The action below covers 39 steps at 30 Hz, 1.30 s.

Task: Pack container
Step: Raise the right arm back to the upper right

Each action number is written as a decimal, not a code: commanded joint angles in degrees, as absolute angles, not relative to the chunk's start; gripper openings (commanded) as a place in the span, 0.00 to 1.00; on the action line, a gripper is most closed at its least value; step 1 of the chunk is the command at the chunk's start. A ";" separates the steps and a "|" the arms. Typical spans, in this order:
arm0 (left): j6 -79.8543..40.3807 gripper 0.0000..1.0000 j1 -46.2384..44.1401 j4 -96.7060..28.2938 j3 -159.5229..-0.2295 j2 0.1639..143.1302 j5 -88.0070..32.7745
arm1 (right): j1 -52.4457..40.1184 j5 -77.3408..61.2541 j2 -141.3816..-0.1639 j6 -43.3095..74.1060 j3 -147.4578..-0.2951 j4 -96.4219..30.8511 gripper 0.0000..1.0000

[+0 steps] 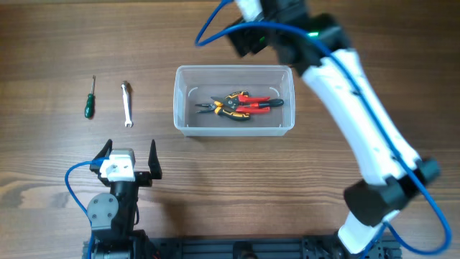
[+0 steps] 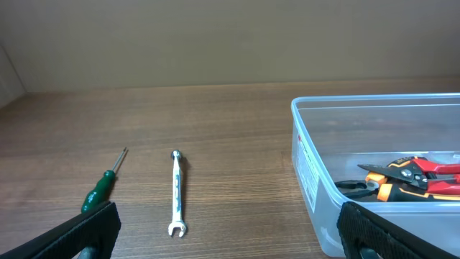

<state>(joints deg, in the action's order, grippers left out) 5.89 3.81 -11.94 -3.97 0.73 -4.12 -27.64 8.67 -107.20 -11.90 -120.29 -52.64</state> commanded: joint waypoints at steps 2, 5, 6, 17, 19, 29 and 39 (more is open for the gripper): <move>5.34 1.00 3.53 -11.79 -3.62 0.38 -3.55 | -19.77 22.11 -99.96 -2.59 -122.85 -57.60 1.00; 5.34 1.00 3.53 -11.79 -3.62 0.38 -3.53 | -13.04 22.02 -97.19 4.80 -122.85 -63.40 1.00; 5.34 1.00 3.53 -11.79 -3.62 0.38 -3.55 | -8.54 21.61 -96.31 7.97 -122.85 -67.13 1.00; 5.34 1.00 3.53 -11.79 -3.62 0.38 -3.55 | 15.90 11.25 -96.18 14.15 -117.19 -74.37 1.00; 5.34 1.00 3.53 -11.79 -3.62 0.38 -3.55 | 18.76 10.52 -96.23 14.09 -113.56 -72.77 1.00; 5.34 1.00 3.53 -11.79 -3.62 0.38 -3.55 | 22.41 7.64 -96.23 14.09 -93.08 -61.80 1.00; 5.34 1.00 3.53 -11.79 -3.62 0.38 -3.55 | 22.37 7.64 -96.23 13.91 -80.42 -52.27 1.00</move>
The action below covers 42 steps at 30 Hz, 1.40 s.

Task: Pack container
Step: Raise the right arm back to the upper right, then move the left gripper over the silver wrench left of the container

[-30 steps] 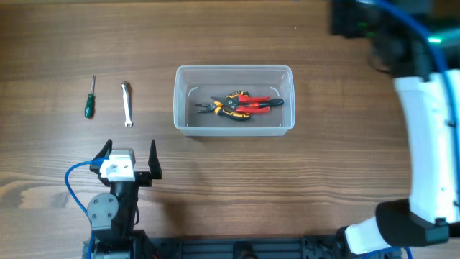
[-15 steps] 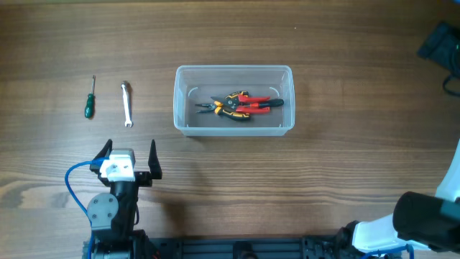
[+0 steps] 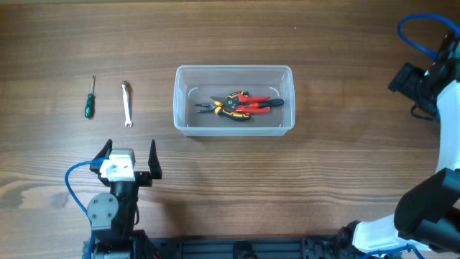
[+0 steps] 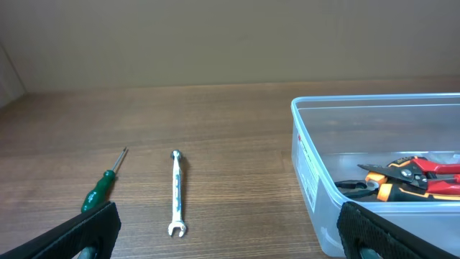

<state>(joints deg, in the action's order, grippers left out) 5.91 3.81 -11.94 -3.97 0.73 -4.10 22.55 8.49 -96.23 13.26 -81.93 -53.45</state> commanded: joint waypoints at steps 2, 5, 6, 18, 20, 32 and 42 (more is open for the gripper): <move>5.34 1.00 3.53 -11.79 -3.62 0.38 -3.55 | 22.37 7.66 -96.23 13.89 -80.34 -52.25 1.00; 5.34 1.00 3.53 -11.79 -3.62 0.38 -3.55 | 22.37 7.64 -96.23 13.89 -80.34 -52.23 1.00; 5.34 1.00 3.53 -11.79 -3.62 0.38 -3.55 | 22.37 7.64 -96.23 13.91 -80.34 -52.14 1.00; 5.34 1.00 3.53 -11.77 -3.62 0.38 -3.55 | 22.37 7.64 -96.23 13.89 -80.34 -50.09 1.00; 5.34 1.00 3.53 -11.77 -3.62 0.38 -3.55 | 22.37 7.64 -96.23 13.91 -80.34 -50.09 1.00; 4.86 1.00 3.55 -11.29 -4.67 0.40 -10.83 | 22.37 7.64 -96.23 13.91 -80.34 -50.11 1.00; 7.33 0.99 7.11 -25.04 -22.35 24.21 -6.81 | 22.37 7.64 -96.23 13.91 -80.34 -50.09 1.00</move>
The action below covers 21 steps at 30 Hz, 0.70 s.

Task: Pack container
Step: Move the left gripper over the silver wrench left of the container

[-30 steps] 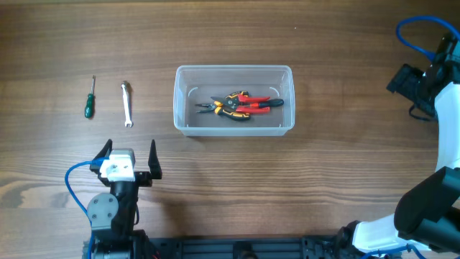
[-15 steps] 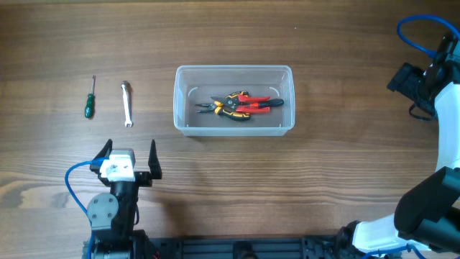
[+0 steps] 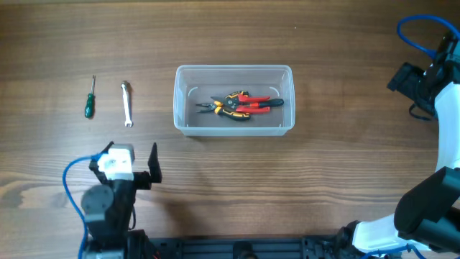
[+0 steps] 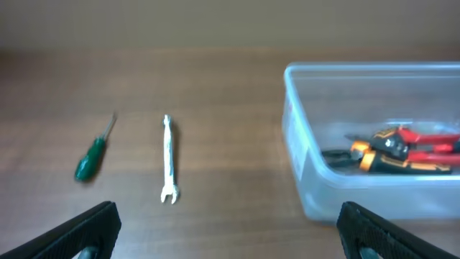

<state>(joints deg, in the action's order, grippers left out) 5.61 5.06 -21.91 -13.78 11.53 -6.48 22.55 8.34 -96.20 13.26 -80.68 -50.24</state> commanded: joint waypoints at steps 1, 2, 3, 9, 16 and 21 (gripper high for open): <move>7.35 0.99 7.88 -27.33 -26.06 29.28 -6.81 | 22.37 7.64 -96.23 13.91 -80.34 -50.09 0.99; 7.35 1.00 8.73 -30.13 -30.35 34.33 -6.83 | 22.37 7.64 -96.23 13.89 -80.34 -50.09 1.00; 7.35 1.00 9.37 -32.23 -33.74 37.98 -6.83 | 22.37 7.64 -96.23 13.91 -80.34 -50.09 1.00; 7.29 1.00 12.56 -50.74 -66.78 64.29 -7.01 | 22.37 7.64 -96.23 13.87 -80.34 -50.09 1.00; 10.63 1.00 12.53 -55.70 -82.37 76.73 -7.01 | 22.37 7.64 -96.23 13.93 -80.34 -50.09 1.00; 10.09 1.00 13.10 -57.82 -82.43 85.34 -3.95 | 22.37 7.64 -96.23 13.93 -80.34 -50.09 1.00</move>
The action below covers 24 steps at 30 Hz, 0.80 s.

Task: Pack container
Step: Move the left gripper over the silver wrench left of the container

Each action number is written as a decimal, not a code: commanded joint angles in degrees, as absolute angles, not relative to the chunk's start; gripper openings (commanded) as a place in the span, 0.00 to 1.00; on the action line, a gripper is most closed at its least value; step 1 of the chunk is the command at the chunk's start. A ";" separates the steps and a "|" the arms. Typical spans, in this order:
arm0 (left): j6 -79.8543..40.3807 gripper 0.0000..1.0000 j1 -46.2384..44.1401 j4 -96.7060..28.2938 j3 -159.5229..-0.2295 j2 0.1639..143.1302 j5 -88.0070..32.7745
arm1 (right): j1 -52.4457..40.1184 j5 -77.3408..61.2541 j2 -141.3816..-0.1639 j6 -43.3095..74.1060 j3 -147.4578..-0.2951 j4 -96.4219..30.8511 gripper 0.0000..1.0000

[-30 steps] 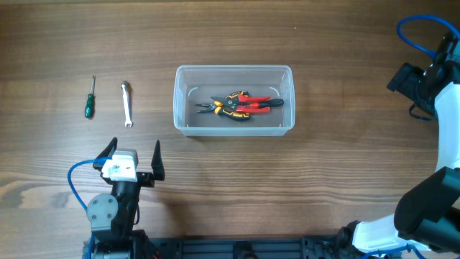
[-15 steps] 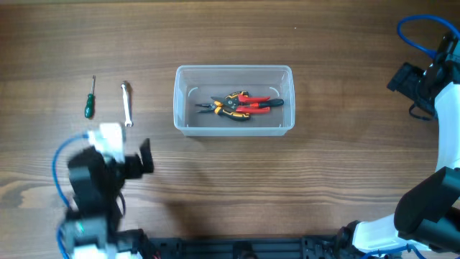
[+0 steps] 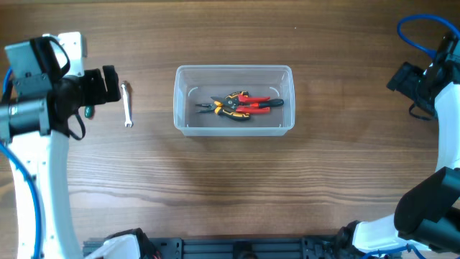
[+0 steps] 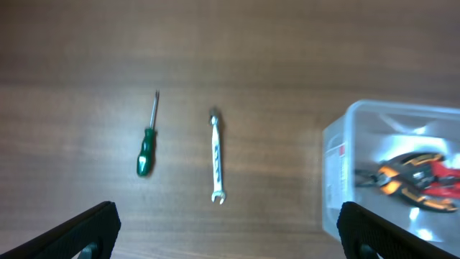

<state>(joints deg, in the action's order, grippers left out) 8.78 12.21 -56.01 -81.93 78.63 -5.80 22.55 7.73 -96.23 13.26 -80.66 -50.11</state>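
A clear plastic container (image 3: 233,99) sits mid-table with red and orange-black pliers (image 3: 238,104) inside. To its left lie a silver wrench (image 3: 126,104) and a green-handled screwdriver (image 4: 146,151), both loose on the wood. My left gripper (image 3: 97,86) hangs high over them, and in the overhead view it covers most of the screwdriver. The left wrist view looks down on the wrench (image 4: 216,155) and the container's (image 4: 392,165) left end. My left gripper (image 4: 230,241) is open and empty. The right arm (image 3: 420,79) is at the far right edge, its jaws unclear.
The wooden table (image 3: 230,187) holds only the container and the two loose tools. The right arm's blue cable (image 3: 420,29) loops at the top right corner. The left arm's white link (image 3: 43,180) runs down the left side.
My left gripper was low at the table's front left and is now high over the screwdriver and wrench, still open. The tools, the container and the right arm have not moved.
At first the right arm reached over the container's far side, with the pliers lying inside, while my left gripper rested open at the front left. Then the right arm stood at the right edge. Later the left wrist view had tilted downward, and now the left gripper is above the loose tools.
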 commanded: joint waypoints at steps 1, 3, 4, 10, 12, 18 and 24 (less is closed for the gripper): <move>10.07 1.00 13.15 -58.59 -82.43 87.13 -3.97 | 22.37 7.64 -96.23 13.93 -80.34 -50.11 1.00; 10.04 1.00 13.06 -60.95 -82.48 92.12 -4.08 | 22.37 7.64 -96.23 13.91 -80.34 -50.11 1.00; 10.04 1.00 12.97 -61.47 -82.48 94.08 -5.04 | 22.37 7.64 -96.23 13.91 -80.34 -50.09 1.00; 9.96 1.00 12.88 -59.53 -82.48 102.30 -9.21 | 22.37 7.64 -96.23 13.93 -80.34 -50.09 1.00; 9.65 1.00 12.88 -57.19 -82.48 103.26 -9.17 | 22.37 7.64 -96.23 13.93 -80.34 -50.09 1.00; 6.35 1.00 12.88 -51.68 -82.48 104.16 -1.21 | 22.37 7.64 -96.23 13.91 -80.34 -50.09 1.00; 6.39 1.00 12.86 -49.41 -82.65 104.51 -0.54 | 22.37 7.64 -96.23 13.93 -80.34 -50.09 1.00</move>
<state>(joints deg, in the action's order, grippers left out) 7.38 12.78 -49.95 -82.17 103.59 -2.48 22.55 7.70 -96.20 13.26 -80.66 -50.13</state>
